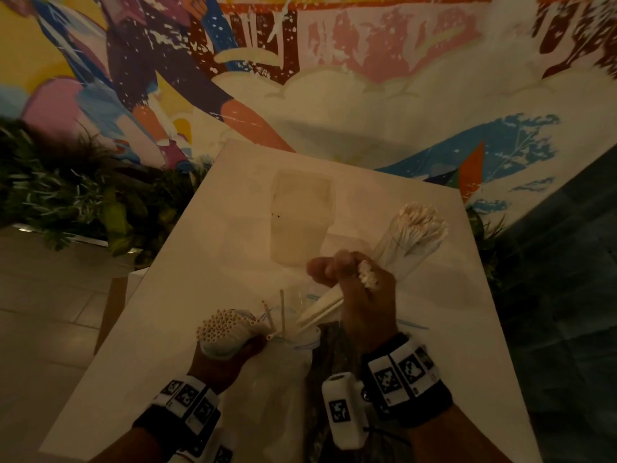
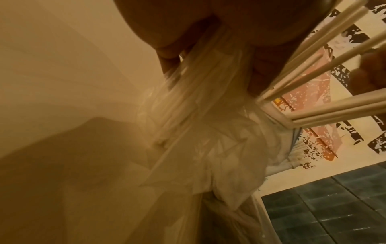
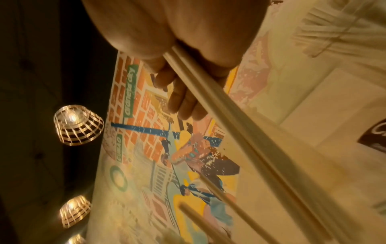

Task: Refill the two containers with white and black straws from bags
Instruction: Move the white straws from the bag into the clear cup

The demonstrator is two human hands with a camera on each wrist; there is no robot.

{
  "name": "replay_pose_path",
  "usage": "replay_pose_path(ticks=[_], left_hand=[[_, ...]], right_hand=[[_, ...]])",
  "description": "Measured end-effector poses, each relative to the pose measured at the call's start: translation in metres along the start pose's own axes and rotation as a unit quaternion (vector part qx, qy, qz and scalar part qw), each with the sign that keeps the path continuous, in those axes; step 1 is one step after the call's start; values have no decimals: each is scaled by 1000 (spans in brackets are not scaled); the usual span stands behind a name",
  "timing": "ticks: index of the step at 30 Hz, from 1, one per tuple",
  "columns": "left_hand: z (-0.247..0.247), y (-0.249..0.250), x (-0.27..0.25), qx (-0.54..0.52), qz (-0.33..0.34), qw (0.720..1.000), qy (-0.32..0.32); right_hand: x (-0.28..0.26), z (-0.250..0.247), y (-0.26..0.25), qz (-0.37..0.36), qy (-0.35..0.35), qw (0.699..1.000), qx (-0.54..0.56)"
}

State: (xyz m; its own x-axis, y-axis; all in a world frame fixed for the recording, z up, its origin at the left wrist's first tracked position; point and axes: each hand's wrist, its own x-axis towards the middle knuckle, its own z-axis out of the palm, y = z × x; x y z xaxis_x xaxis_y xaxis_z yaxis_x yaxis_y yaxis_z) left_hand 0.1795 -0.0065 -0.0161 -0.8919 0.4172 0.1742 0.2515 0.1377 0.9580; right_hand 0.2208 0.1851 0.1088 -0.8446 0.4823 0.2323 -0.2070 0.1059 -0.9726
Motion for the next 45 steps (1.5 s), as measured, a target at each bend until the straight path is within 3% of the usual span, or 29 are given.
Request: replay_pose_path(ticks=[6,12,20,24,28,30,38,45], left_hand=[[0,-3,-1,2,-1,1000,10],[2,6,0,-5,-8,1000,12],[0,-12,-3,-53,-37,997,34],[2,-14,-4,-60,-52,996,43],[5,-4,-3,-74,-47,995,40],[5,-3,-4,-69,-48,996,43],[5,8,-4,-58,6,997,49],[3,7,-3,-56,23,997,44]], right_hand=[[25,-32,-38,-92,88,991,35],[66,-87,-59,-186,214,957,-55],[112,-128,-70,-211,298,928,-76],[123,-129,-65,-233,284,925,-102],[129,-129,-47,-180,303,921,-163],[130,-133,-43,-191,303,918,-171],[129,-138,-46,-211,195,941,-180],[137,-135,-44,-220,192,938,-187]])
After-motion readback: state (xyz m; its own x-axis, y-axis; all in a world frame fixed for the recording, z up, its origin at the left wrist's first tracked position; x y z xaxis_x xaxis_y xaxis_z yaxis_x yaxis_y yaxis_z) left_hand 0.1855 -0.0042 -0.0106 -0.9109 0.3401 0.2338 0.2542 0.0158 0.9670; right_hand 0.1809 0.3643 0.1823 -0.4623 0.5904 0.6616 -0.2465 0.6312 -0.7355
